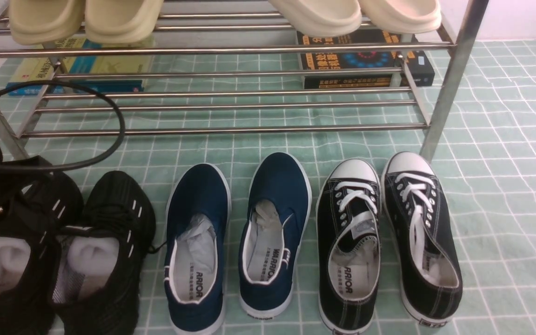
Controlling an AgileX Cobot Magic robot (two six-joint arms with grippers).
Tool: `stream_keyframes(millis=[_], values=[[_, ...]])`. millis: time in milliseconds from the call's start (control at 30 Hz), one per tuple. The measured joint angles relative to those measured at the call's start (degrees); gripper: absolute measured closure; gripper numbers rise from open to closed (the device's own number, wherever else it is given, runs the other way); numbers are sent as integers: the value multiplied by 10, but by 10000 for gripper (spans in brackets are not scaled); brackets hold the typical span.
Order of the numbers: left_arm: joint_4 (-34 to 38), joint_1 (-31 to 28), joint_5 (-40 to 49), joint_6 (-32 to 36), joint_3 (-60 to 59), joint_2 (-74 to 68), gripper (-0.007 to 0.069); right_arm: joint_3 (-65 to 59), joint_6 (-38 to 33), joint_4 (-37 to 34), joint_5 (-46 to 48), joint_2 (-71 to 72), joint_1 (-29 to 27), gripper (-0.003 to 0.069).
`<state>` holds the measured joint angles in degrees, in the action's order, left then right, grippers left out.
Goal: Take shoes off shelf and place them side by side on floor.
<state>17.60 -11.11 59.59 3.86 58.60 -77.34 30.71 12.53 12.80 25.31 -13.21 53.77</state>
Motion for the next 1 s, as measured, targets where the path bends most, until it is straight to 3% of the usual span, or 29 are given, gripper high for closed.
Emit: stream_keyframes(millis=[867, 1000], values=[[-11, 0, -22, 7, 0, 0, 615, -3, 3, 0, 2, 1, 0, 658], [-13, 0, -22, 7, 0, 0, 610, -40, 3, -29, -4, 1, -34, 656]])
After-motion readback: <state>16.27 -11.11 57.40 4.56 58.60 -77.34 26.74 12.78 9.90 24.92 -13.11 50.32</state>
